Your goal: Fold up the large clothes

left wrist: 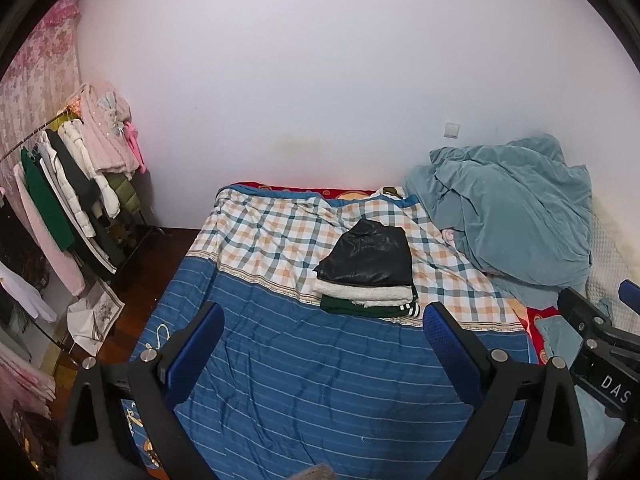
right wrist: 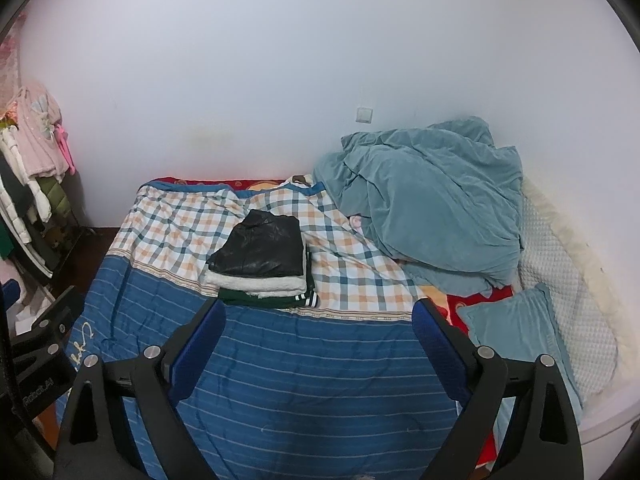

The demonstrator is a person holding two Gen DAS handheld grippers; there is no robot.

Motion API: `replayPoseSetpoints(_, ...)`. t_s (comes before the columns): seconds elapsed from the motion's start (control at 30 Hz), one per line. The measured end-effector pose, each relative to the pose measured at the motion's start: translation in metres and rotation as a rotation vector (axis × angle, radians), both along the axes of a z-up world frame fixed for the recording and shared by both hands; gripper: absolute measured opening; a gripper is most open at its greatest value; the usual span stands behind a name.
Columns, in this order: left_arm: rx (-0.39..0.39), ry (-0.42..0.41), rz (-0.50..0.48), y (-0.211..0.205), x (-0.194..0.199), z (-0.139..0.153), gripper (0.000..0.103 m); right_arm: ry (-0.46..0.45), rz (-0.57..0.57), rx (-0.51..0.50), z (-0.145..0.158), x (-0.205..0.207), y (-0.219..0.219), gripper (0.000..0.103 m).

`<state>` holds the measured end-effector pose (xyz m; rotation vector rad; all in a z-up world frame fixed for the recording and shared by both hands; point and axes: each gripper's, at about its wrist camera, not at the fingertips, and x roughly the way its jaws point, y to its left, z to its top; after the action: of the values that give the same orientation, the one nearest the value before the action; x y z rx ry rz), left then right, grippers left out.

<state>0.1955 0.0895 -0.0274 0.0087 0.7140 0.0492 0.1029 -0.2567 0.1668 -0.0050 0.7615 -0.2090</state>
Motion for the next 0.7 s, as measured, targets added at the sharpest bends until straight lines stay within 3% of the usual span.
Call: replayPoseSetpoints(0.7, -0.005, -0.033, -0.009, 0.002, -0.009, 0.010, 0.103, -0.026, -0.018, 0.018, 0.011, -0.014, 0.005, 0.097)
